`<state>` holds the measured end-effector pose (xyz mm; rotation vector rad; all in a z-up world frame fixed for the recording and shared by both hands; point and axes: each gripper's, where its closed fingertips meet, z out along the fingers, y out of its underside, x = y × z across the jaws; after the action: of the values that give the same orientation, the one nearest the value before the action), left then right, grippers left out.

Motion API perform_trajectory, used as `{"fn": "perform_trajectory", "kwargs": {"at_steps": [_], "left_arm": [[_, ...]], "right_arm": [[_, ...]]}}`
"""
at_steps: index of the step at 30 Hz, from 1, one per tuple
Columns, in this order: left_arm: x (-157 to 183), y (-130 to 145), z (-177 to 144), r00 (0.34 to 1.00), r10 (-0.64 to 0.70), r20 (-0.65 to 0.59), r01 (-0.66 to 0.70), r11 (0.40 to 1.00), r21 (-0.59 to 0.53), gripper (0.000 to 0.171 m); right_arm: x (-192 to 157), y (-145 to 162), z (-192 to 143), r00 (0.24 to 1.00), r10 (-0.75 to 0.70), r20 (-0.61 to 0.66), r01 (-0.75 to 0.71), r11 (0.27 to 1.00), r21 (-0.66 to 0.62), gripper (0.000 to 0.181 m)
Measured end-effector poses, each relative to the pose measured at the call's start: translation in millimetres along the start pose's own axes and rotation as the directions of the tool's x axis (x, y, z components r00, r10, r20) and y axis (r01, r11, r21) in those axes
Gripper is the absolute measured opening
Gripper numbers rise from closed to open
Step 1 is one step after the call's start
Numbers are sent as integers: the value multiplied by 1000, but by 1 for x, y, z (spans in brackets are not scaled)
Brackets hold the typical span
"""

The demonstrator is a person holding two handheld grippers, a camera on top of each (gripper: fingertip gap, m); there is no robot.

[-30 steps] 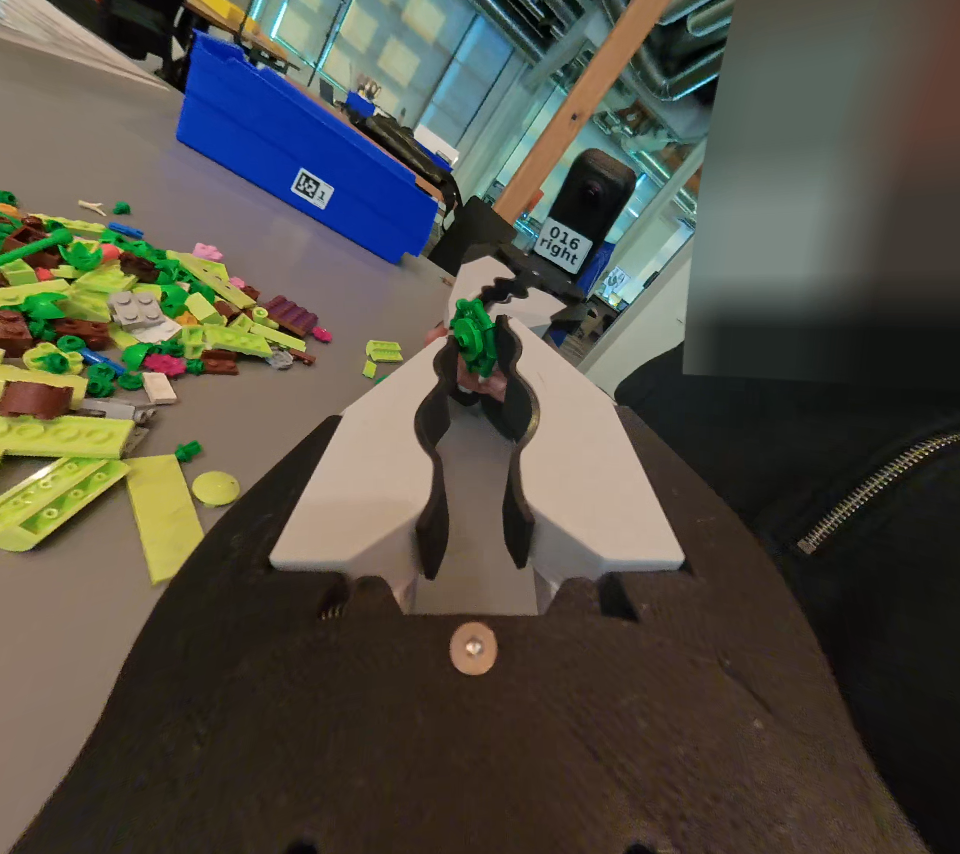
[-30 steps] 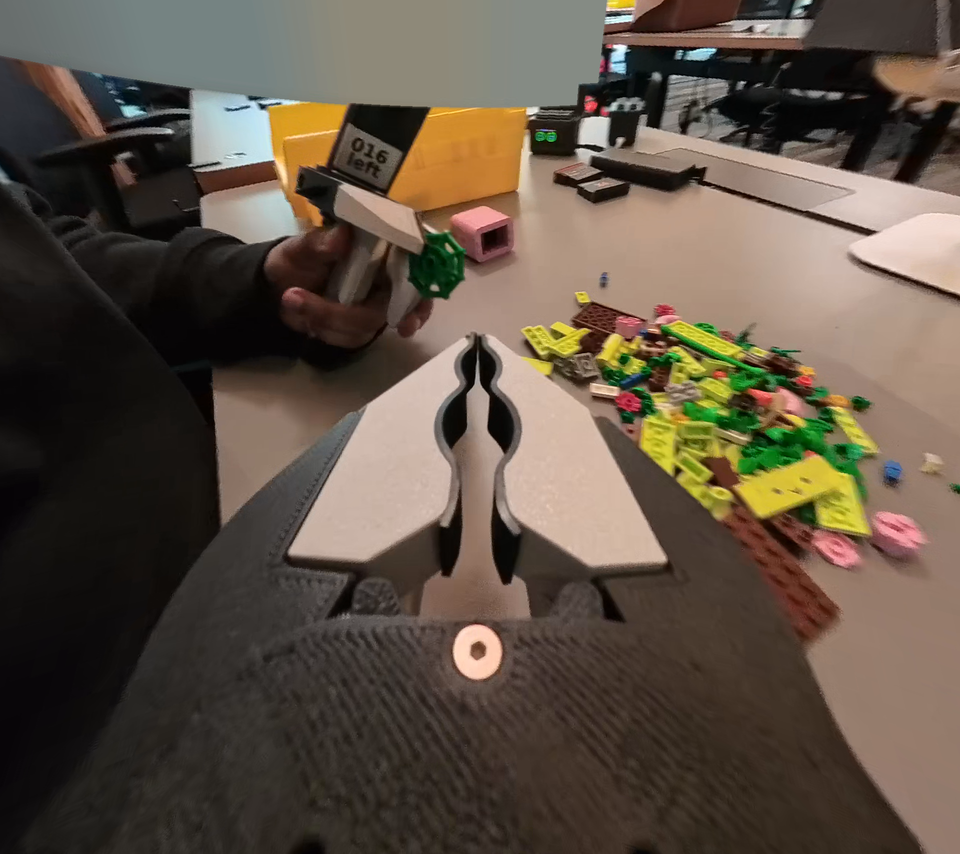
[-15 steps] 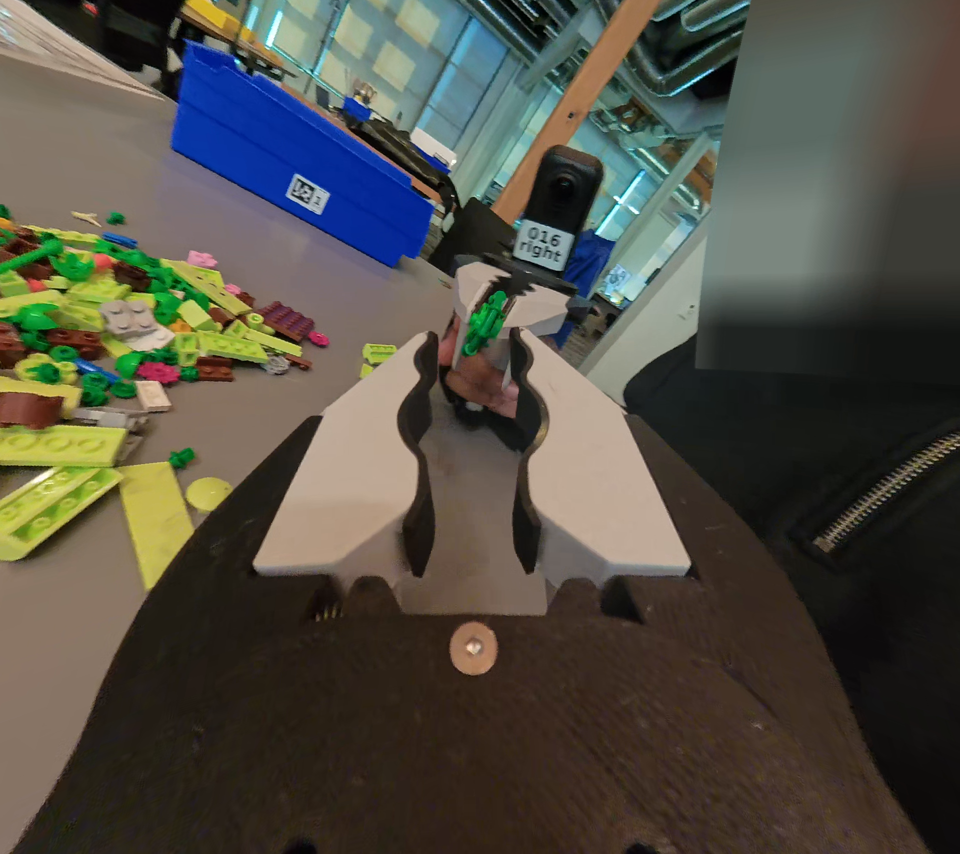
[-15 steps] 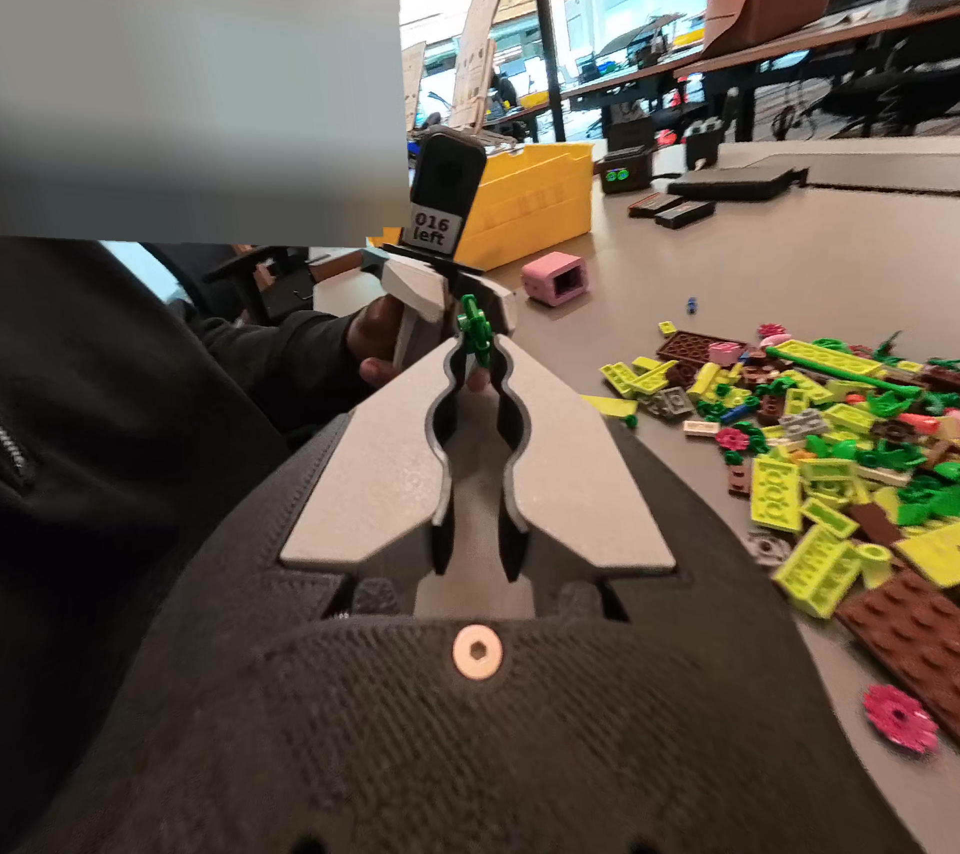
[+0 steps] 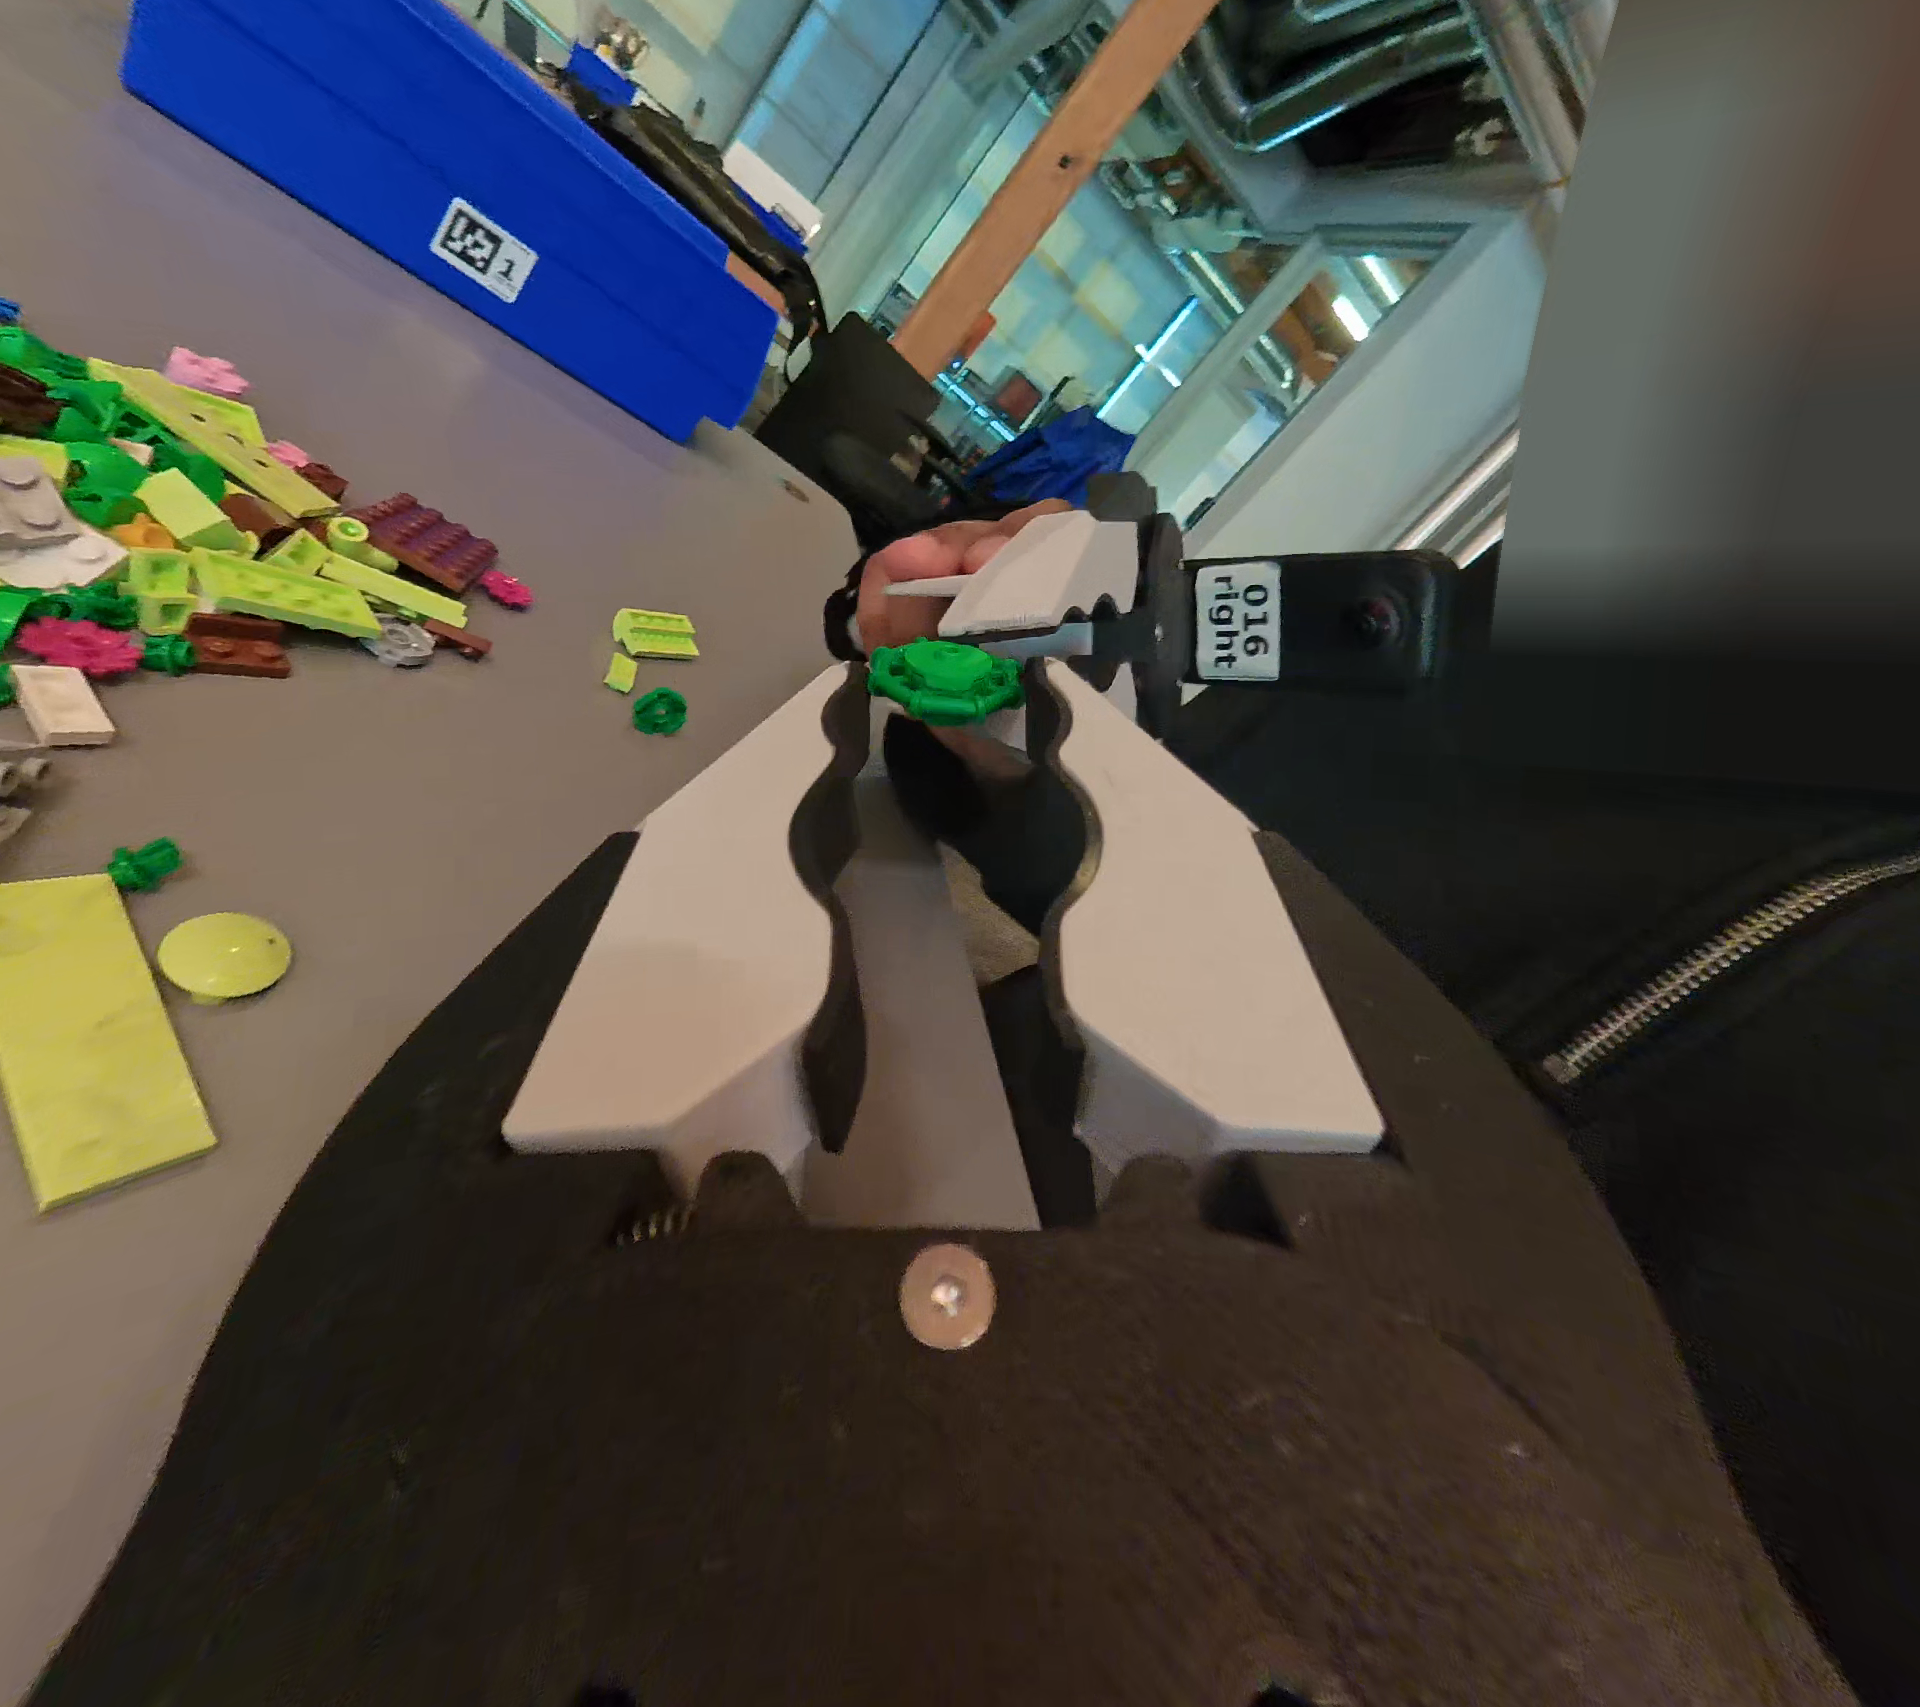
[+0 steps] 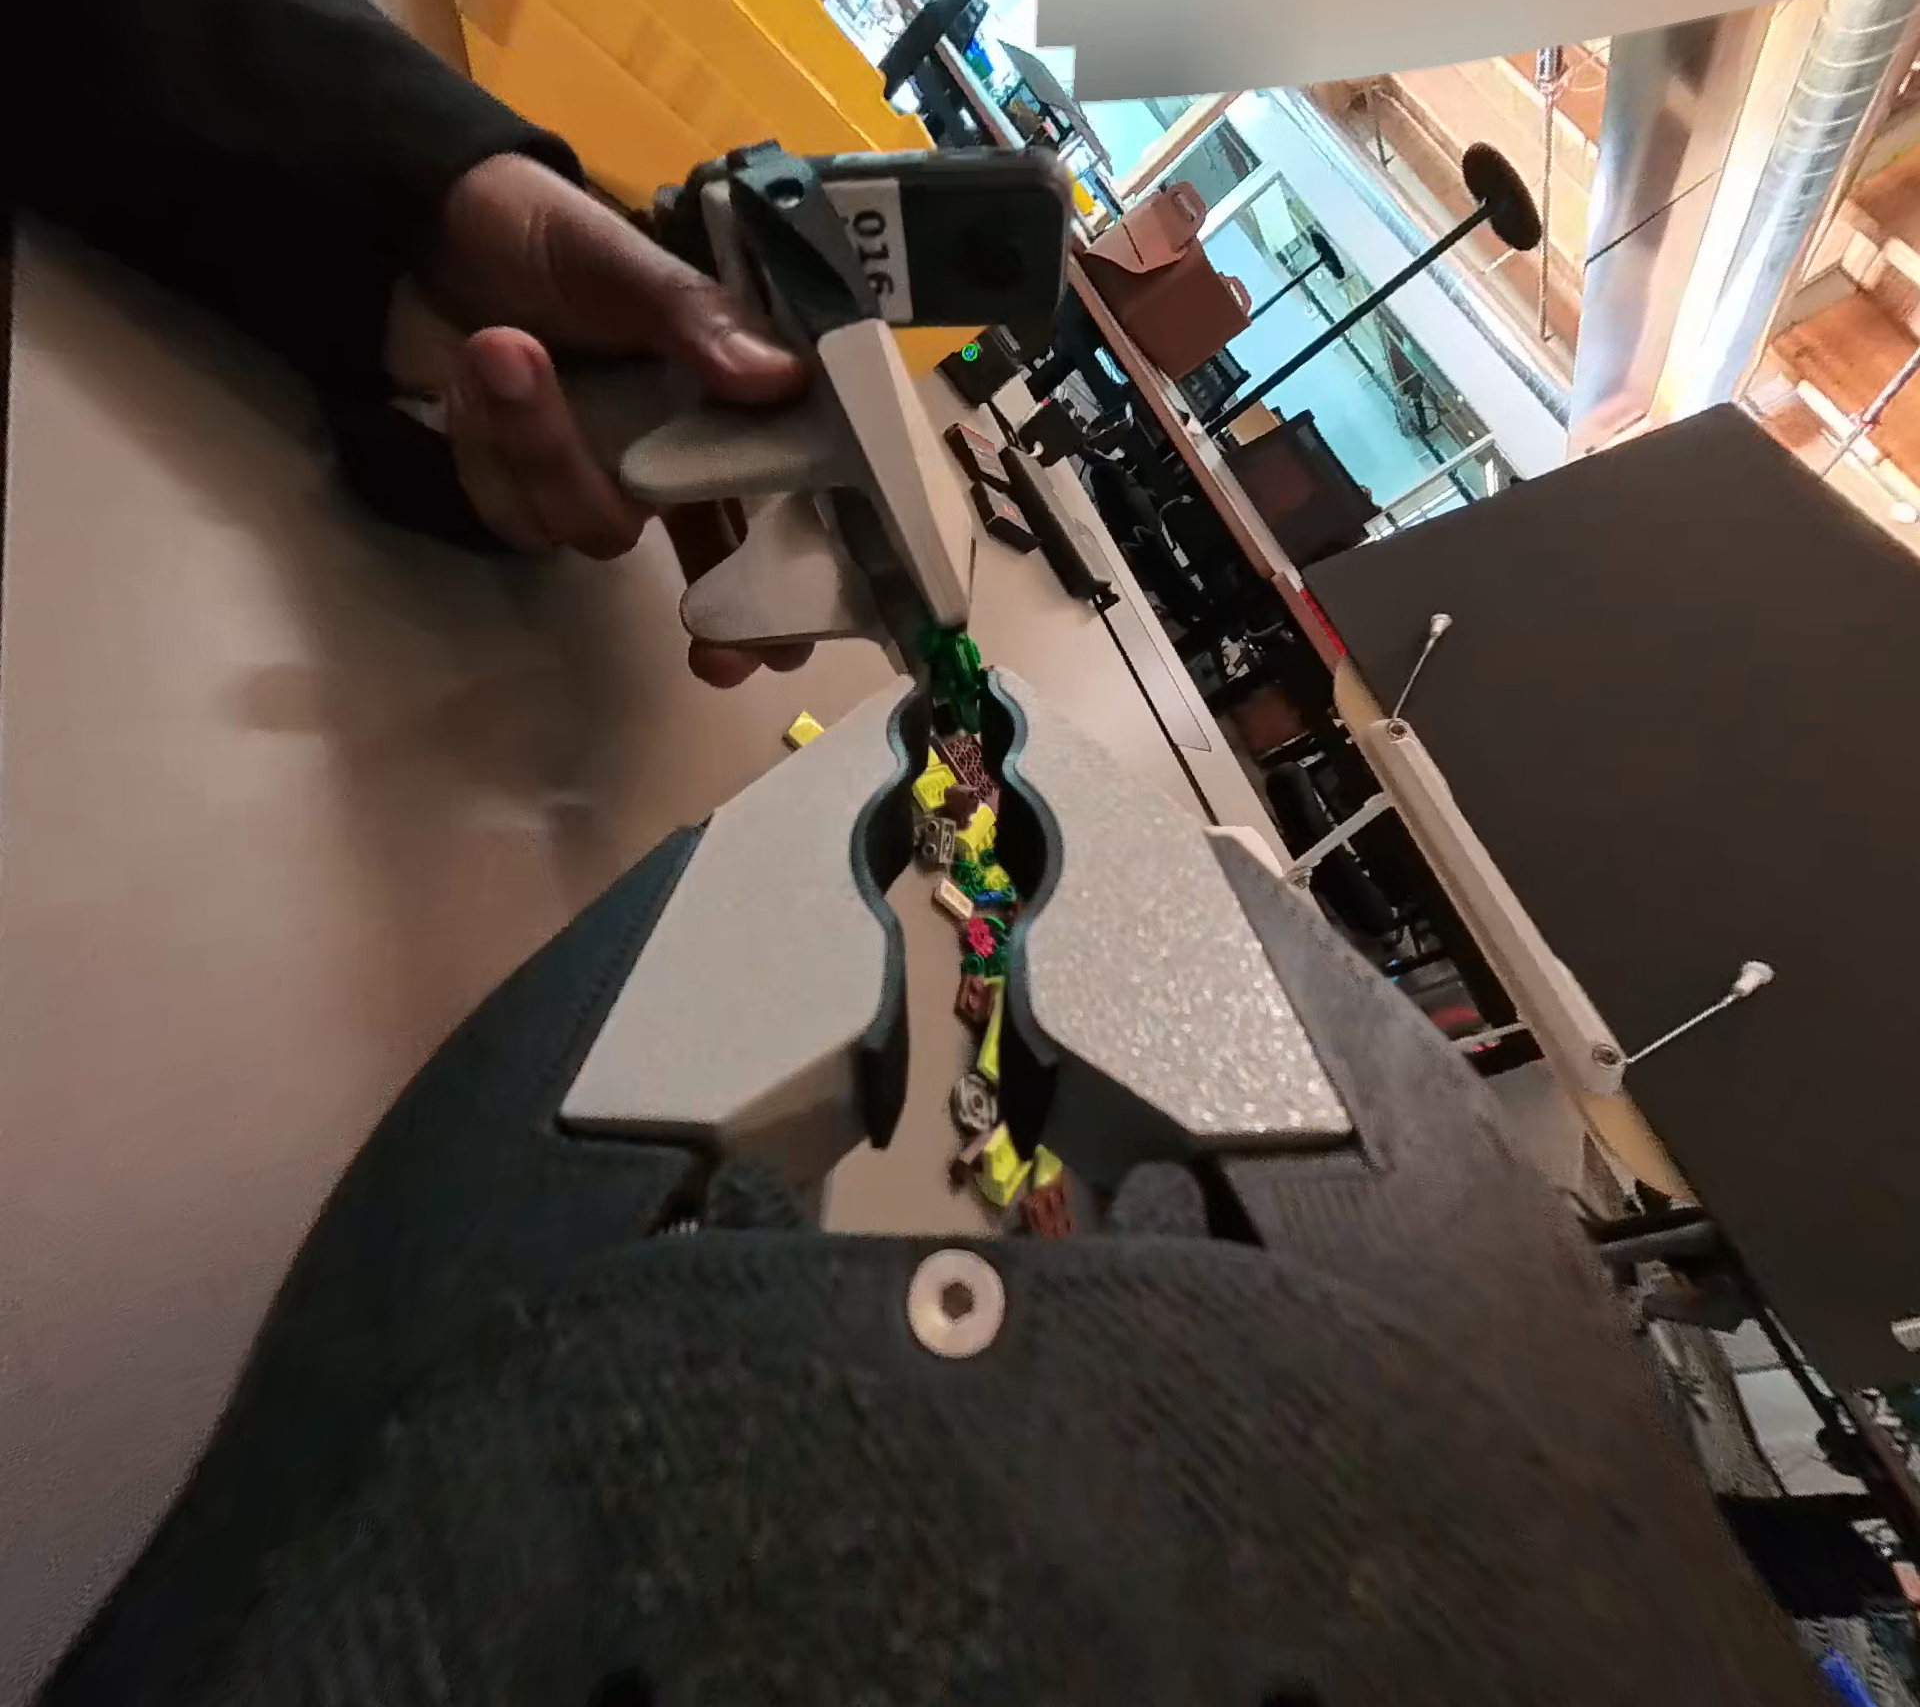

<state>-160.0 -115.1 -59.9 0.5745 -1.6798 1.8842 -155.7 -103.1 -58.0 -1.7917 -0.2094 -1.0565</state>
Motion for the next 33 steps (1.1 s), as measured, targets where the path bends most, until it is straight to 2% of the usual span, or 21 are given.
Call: {"fn": "perform_trajectory", "kwargs": {"at_steps": [3,5,7,8,10,11,13,14,15,17,22,25,29,33], "left_arm": [[-2,3,1,996,77,50,-75,997,-29,26],[-4,3,1,989,122,88,-119,992,-44,26],[-11,0,-2,971,183,157,-175,983,-59,26],[-16,0,-4,954,220,202,-208,975,-81,26],[-22,4,-5,903,329,277,-293,942,-166,26],[-25,7,-4,864,400,307,-341,912,-229,26],[-38,22,-3,754,560,344,-413,810,-415,27],[-45,32,-2,703,625,338,-420,749,-512,27],[-50,43,-1,680,661,319,-408,702,-584,28],[-57,55,0,655,695,296,-386,645,-660,29],[-72,76,-9,651,710,269,-291,560,-776,30],[-71,77,-9,662,700,268,-284,565,-774,32],[-71,76,-10,674,684,278,-273,580,-767,47],[-67,80,-8,708,663,245,-276,578,-768,43]], "right_arm": [[-3,3,-1,999,-42,11,42,999,-20,5],[-5,6,-2,999,-19,30,20,999,-25,5],[-8,17,-4,991,105,85,-100,993,-58,8],[-10,26,-6,970,212,121,-202,975,-92,12],[-10,44,-11,869,469,157,-445,880,-165,29],[-9,49,-13,790,590,164,-561,805,-195,39],[-9,51,-15,604,774,190,-740,633,-229,43],[-11,50,-16,518,830,205,-794,556,-245,41],[-14,51,-17,454,864,216,-823,500,-269,35],[-22,52,-17,402,885,234,-827,461,-322,30],[-43,59,-11,502,838,211,-725,542,-425,22],[-54,64,-8,544,810,219,-665,576,-475,20],[-53,64,-5,559,797,229,-652,593,-473,21],[-52,61,-2,560,788,257,-647,609,-458,20]]}}
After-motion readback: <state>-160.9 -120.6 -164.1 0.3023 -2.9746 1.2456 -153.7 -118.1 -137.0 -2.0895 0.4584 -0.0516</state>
